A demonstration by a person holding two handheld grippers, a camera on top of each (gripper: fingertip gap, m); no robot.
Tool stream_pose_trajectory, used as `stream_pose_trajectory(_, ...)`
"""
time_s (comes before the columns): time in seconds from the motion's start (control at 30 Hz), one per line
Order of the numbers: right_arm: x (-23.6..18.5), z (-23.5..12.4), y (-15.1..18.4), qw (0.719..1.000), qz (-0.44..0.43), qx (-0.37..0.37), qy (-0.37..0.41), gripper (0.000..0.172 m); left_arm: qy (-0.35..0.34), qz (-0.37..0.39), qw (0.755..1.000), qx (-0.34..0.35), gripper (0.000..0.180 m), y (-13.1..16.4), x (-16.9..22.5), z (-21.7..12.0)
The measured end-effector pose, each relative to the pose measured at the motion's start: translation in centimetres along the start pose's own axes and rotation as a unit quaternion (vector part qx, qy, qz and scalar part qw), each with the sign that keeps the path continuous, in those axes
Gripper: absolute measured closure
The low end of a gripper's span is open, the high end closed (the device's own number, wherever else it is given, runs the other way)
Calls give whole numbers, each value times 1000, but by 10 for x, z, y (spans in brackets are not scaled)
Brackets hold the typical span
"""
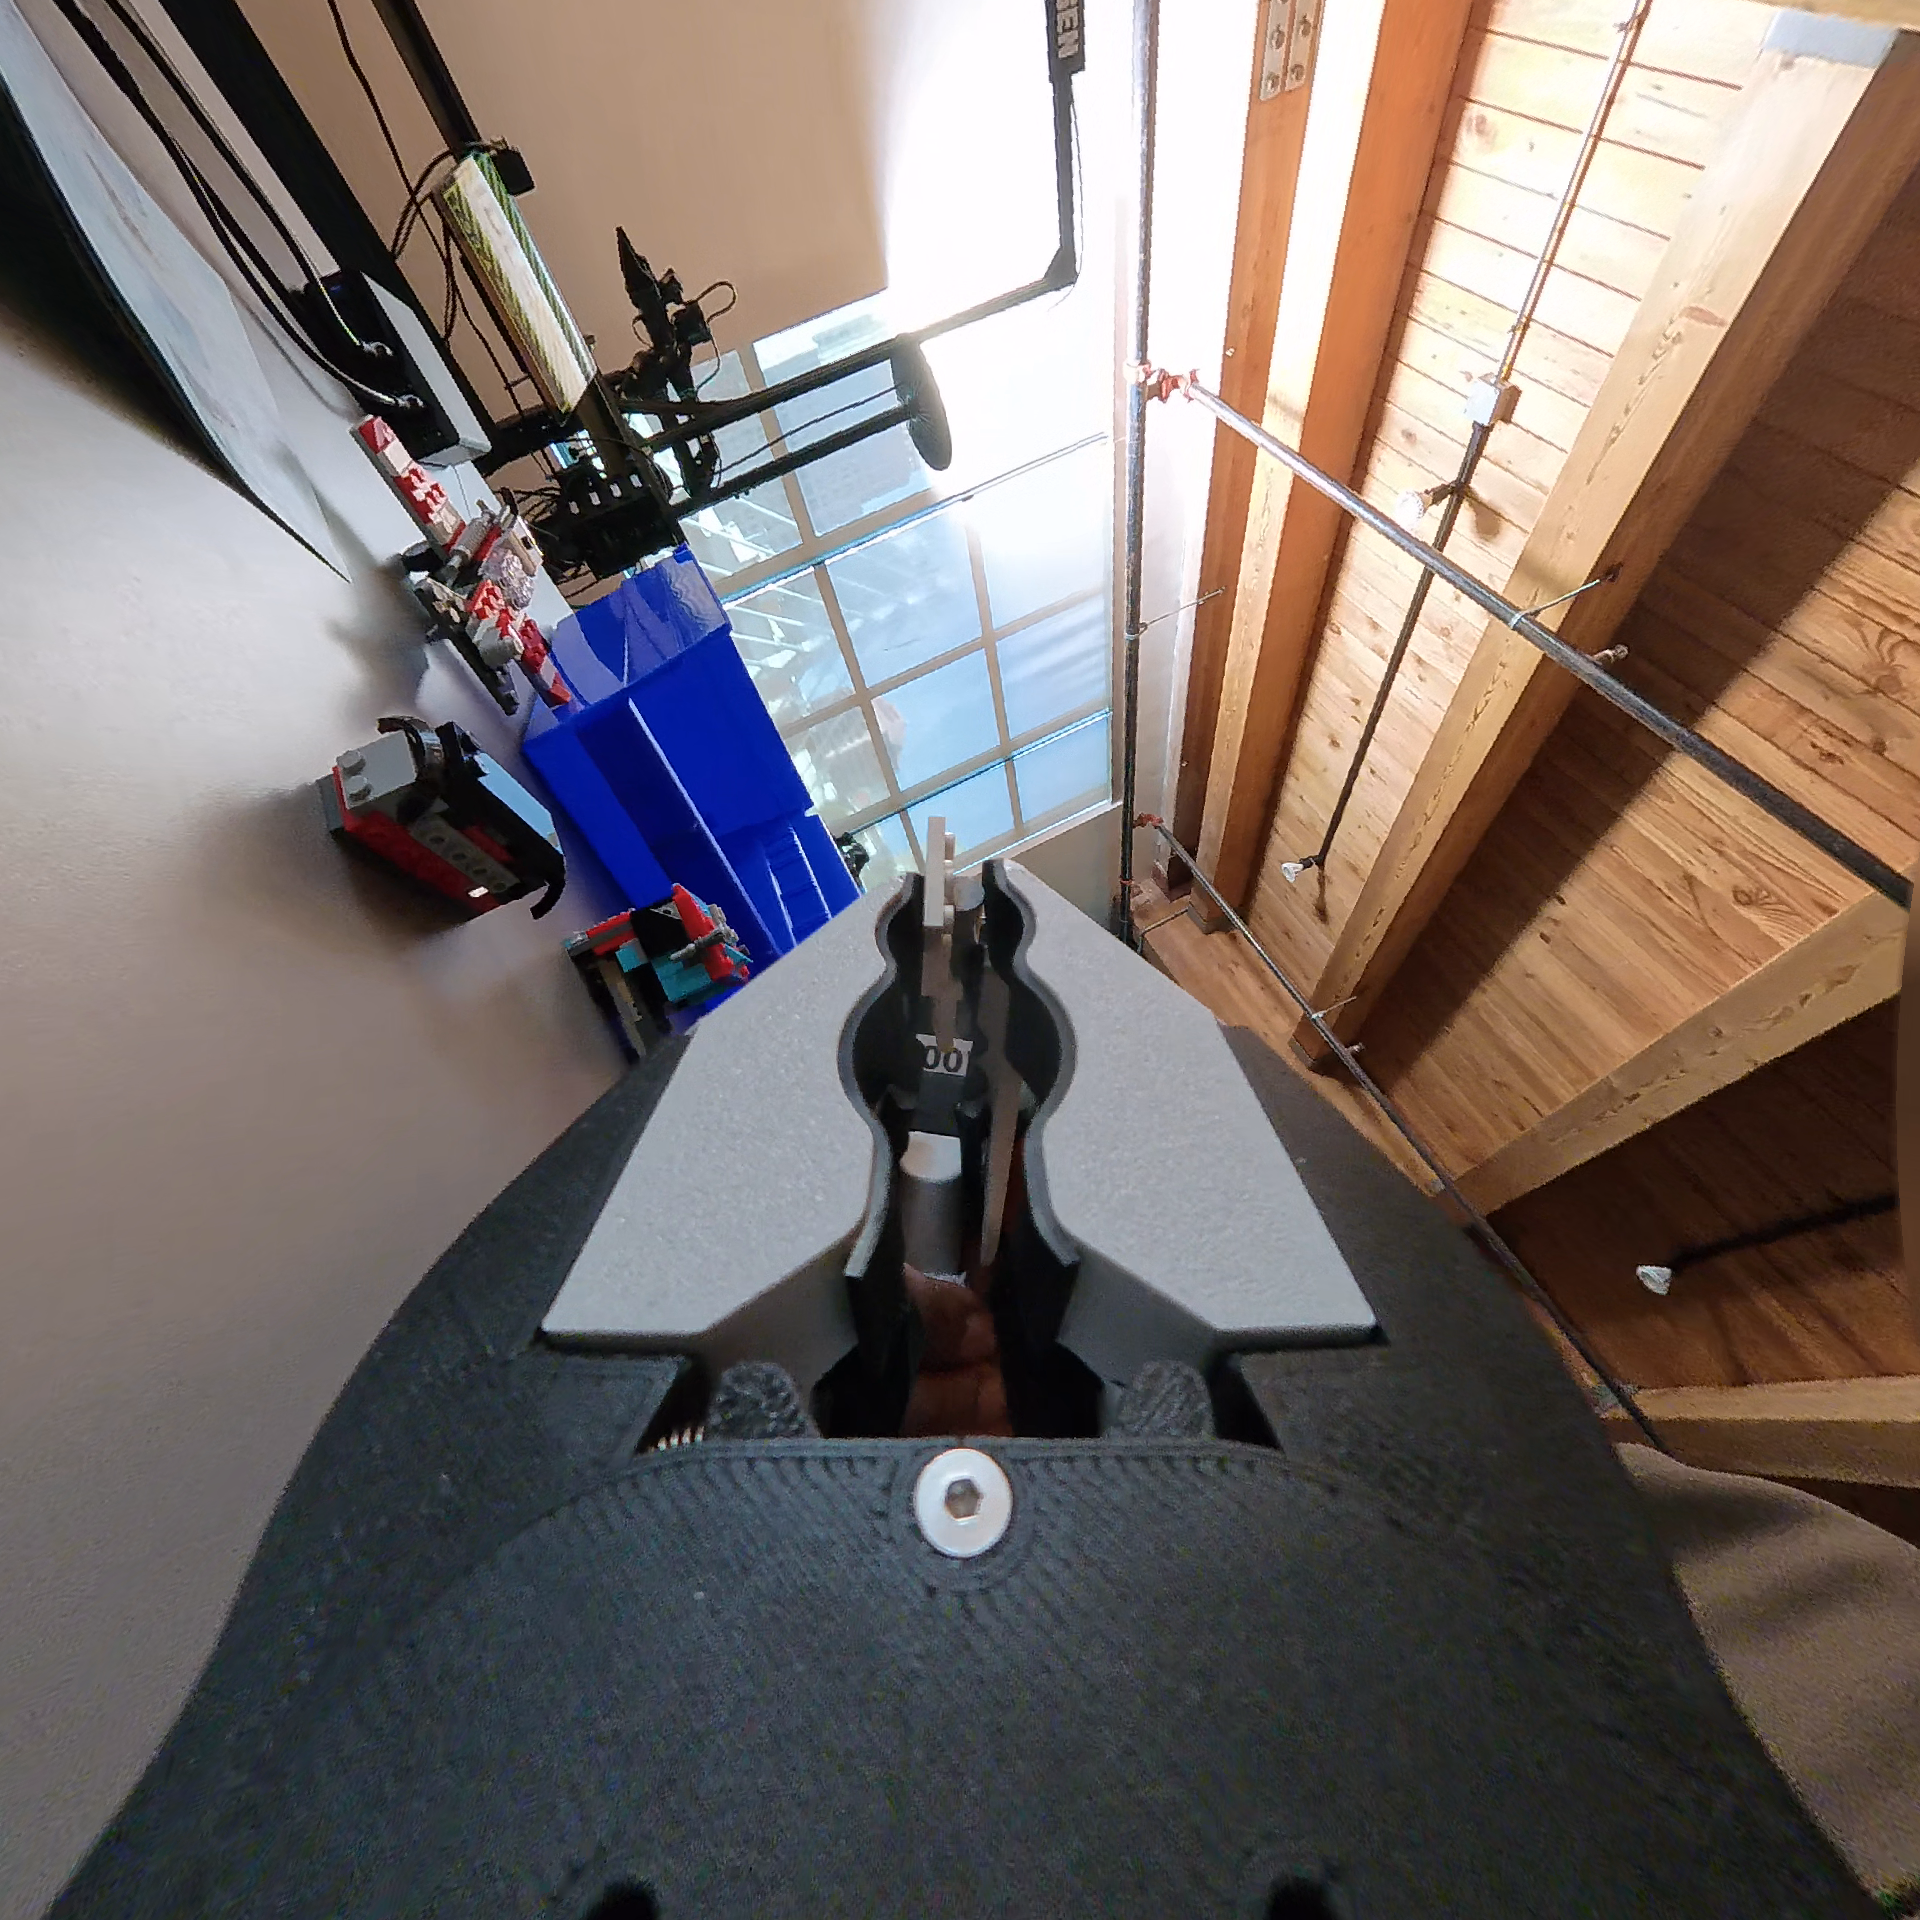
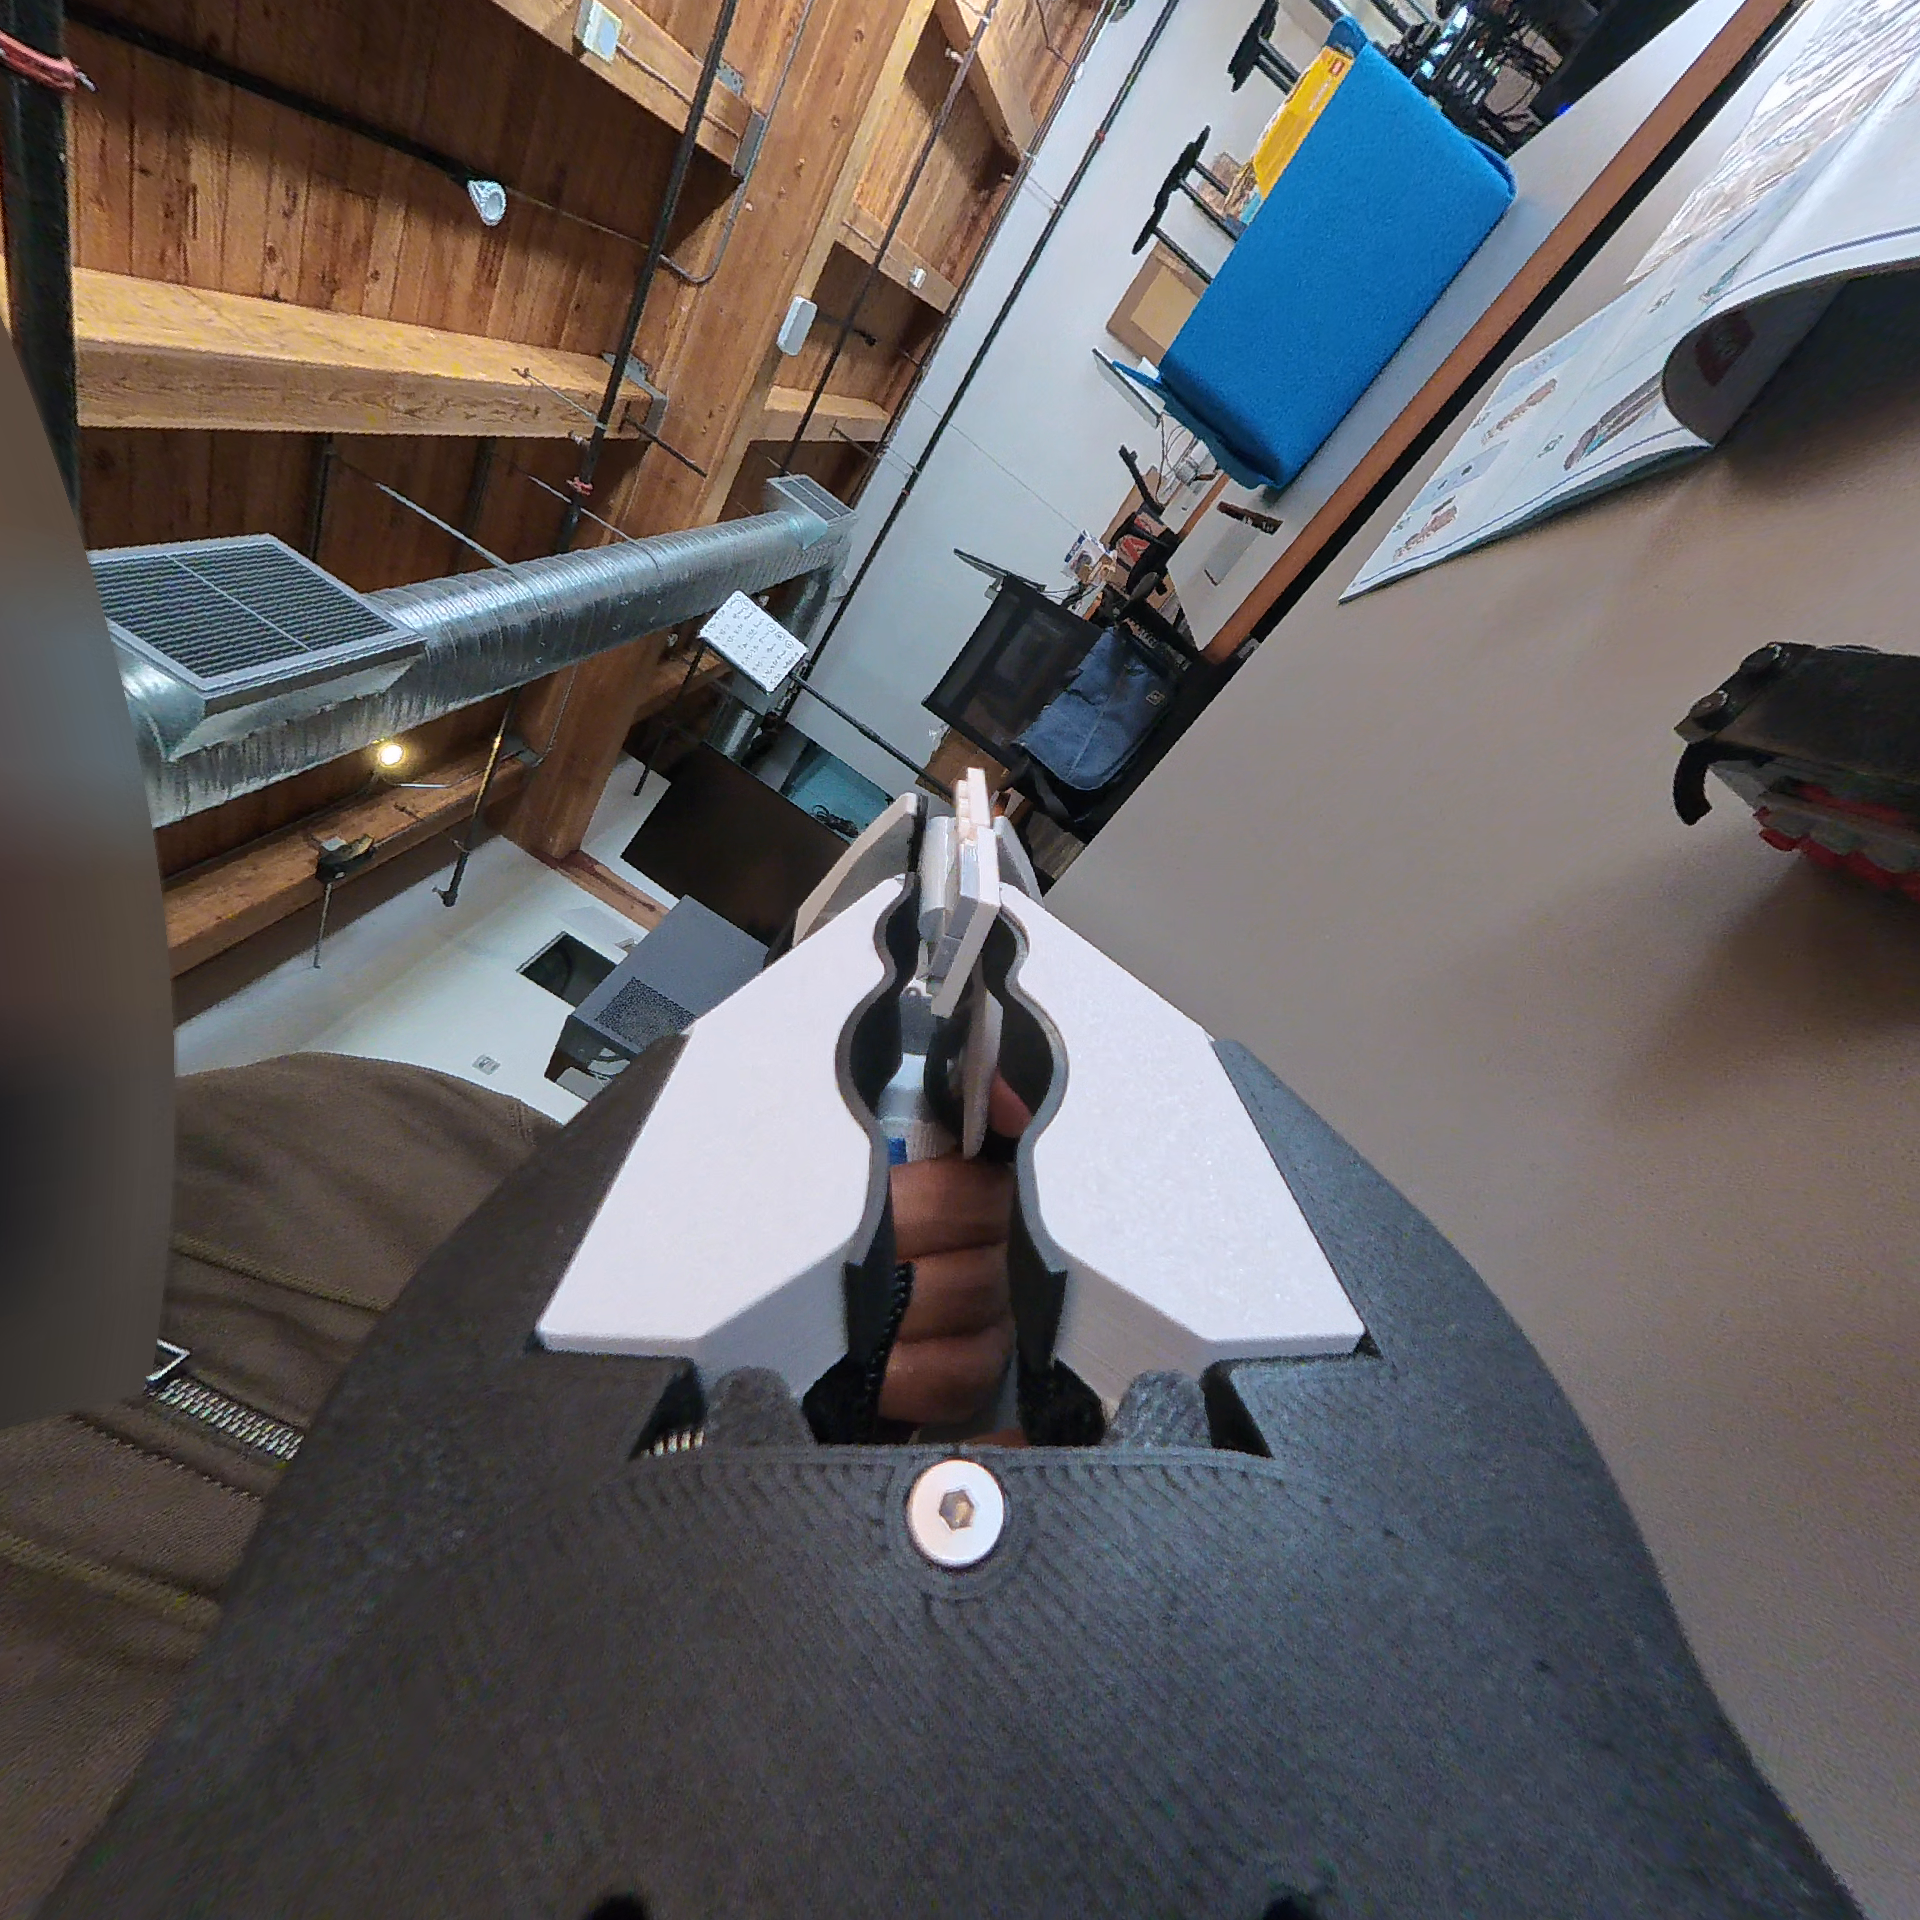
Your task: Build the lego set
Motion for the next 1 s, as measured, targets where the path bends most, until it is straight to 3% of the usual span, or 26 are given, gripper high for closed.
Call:
stream_pose_trajectory(0.33, -1, 0, -1, 1000, -22, 6, 14, 162, -6, 15, 1000, -11, 168, 0, 0, 1)
stream_pose_trajectory(0.73, -8, 1, 0, 999, -34, 4, -3, 161, 46, 24, 998, -38, 169, 0, 3, -3)
stream_pose_trajectory(1.0, -9, -1, -1, 999, -48, 11, 1, 161, 57, -22, 997, -39, 169, 2, 3, -1)
Point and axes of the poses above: each gripper's, where its closed fingertips meet, z out along the fingers, y out of its underside, x = y × z across the jaws, the point moved 4 cm from there along -z, back along the fingers, and after that the axes turned 5 degrees about -x, right-handed, at the moved point
